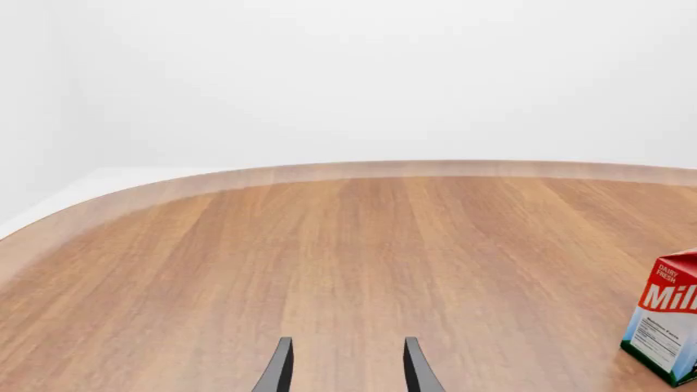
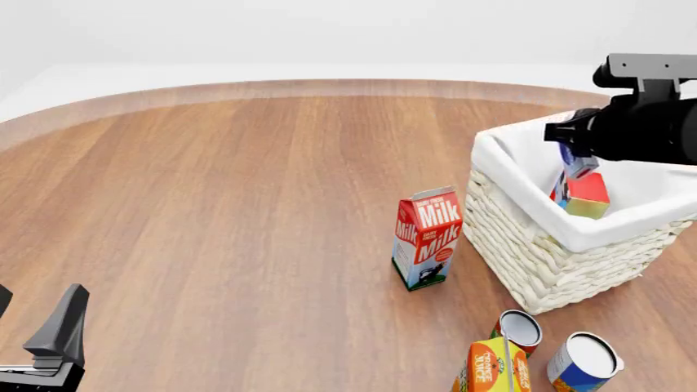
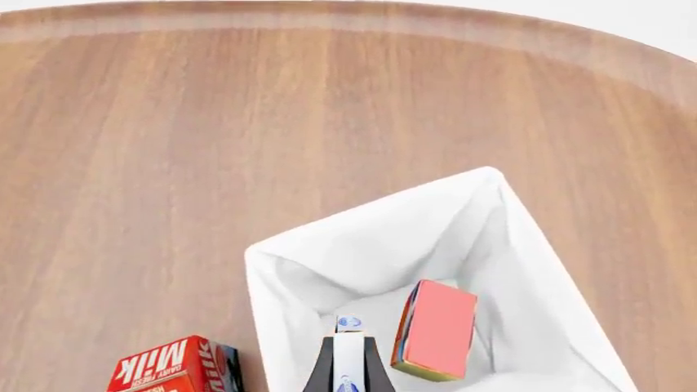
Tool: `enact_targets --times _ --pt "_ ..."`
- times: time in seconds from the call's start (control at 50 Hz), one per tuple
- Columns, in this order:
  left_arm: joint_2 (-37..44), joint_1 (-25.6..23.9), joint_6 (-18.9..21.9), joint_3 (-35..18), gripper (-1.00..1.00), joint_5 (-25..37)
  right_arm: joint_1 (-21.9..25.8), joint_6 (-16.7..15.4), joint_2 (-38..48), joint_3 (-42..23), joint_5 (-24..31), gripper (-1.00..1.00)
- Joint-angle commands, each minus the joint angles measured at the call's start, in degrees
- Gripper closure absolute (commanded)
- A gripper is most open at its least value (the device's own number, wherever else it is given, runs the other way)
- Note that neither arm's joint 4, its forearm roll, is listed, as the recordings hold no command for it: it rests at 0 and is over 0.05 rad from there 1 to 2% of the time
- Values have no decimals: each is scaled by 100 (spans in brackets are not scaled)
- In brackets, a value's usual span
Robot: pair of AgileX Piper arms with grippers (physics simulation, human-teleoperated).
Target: Pick up the cream cheese box and the butter, and put them in the basket.
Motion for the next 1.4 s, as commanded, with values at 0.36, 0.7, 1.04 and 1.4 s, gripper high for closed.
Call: enact_targets --times 0.36,0.7,1.04,1.4 --pt "0 0 0 0 -100 0 -155 -39 398 79 -311 100" --pt "0 0 0 0 -100 0 -167 -74 554 160 -447 100" --pt "0 0 0 0 -100 0 -140 -99 590 142 -443 100" --pt "0 0 0 0 -100 0 -242 -205 673 225 -514 100"
